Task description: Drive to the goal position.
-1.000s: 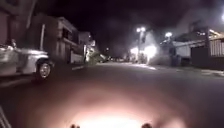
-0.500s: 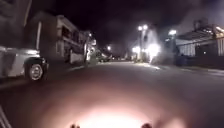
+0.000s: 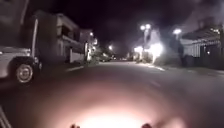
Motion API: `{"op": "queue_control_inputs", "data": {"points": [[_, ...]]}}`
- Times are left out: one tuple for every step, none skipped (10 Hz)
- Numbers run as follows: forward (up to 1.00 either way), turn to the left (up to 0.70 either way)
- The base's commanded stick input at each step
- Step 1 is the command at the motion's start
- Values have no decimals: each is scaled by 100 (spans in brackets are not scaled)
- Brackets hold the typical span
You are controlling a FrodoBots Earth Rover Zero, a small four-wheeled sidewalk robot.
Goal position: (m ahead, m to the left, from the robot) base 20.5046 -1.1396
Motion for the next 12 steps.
{"op": "queue_control_inputs", "data": {"points": [[100, 0], [100, 0], [100, 0], [100, 0], [100, 0], [100, 0], [100, 0], [100, 0], [100, 0], [100, 0], [100, 0], [100, 0]]}}
